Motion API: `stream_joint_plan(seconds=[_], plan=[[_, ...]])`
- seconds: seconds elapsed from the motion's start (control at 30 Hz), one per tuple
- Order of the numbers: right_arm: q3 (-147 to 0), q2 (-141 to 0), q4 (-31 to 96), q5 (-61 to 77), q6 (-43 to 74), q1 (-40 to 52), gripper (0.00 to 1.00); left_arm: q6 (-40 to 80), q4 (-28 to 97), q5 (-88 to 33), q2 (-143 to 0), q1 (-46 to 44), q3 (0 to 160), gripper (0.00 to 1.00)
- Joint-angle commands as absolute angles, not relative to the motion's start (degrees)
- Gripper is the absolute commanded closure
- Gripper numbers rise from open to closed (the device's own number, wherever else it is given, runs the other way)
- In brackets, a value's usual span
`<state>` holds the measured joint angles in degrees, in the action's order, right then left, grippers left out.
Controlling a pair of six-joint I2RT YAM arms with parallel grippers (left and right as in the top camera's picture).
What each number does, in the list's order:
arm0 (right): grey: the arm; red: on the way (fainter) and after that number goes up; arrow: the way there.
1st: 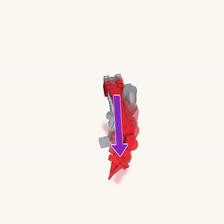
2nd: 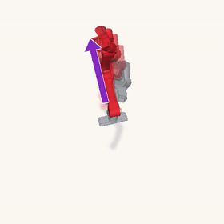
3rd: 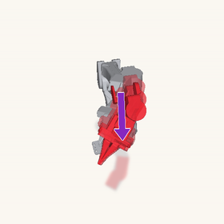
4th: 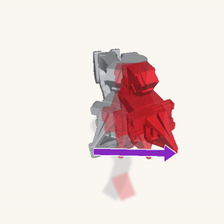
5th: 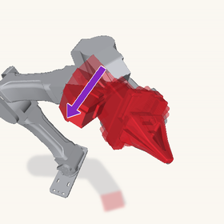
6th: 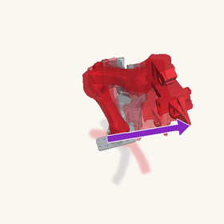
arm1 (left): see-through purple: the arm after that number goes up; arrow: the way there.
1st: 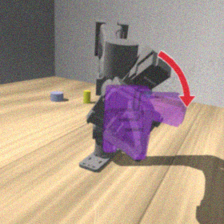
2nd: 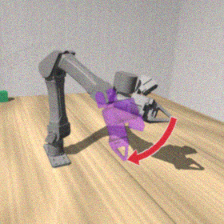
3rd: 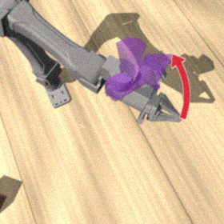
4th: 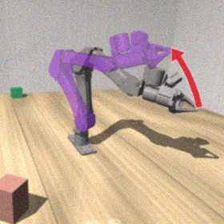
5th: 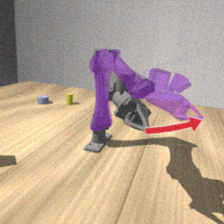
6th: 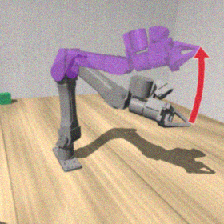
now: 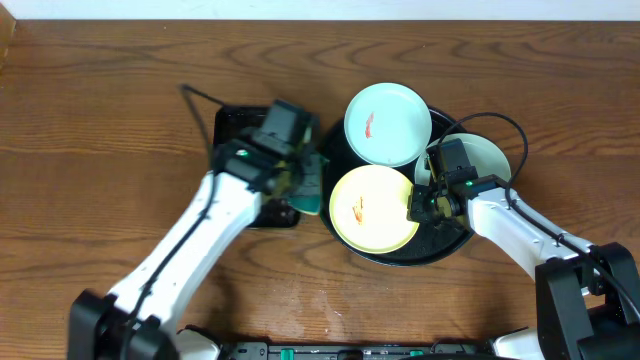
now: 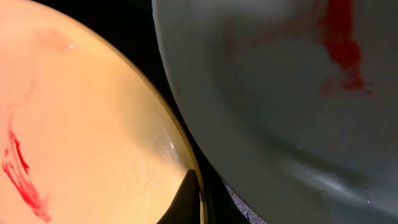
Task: Clean dirty plates on tray and stack at the side
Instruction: 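Scrub the yellow plate's red smear with the held sponge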
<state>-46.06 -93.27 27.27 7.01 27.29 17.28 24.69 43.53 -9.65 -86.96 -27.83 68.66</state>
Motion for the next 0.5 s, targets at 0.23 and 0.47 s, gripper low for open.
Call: stream_joint_plan(seconds=[0.23,0.47], plan=[[-45.6,-94.3,27.5,4.9,23.9,17.3,0.98,32.3,27.8,-20.4,-104.3,-35.9,68.6,0.92],[-45.6,-94.2,27.4,5.0,23.9,17.3,0.99,36.8,21.6,-26.2,-113.8,-38.1,68.6,0.92]])
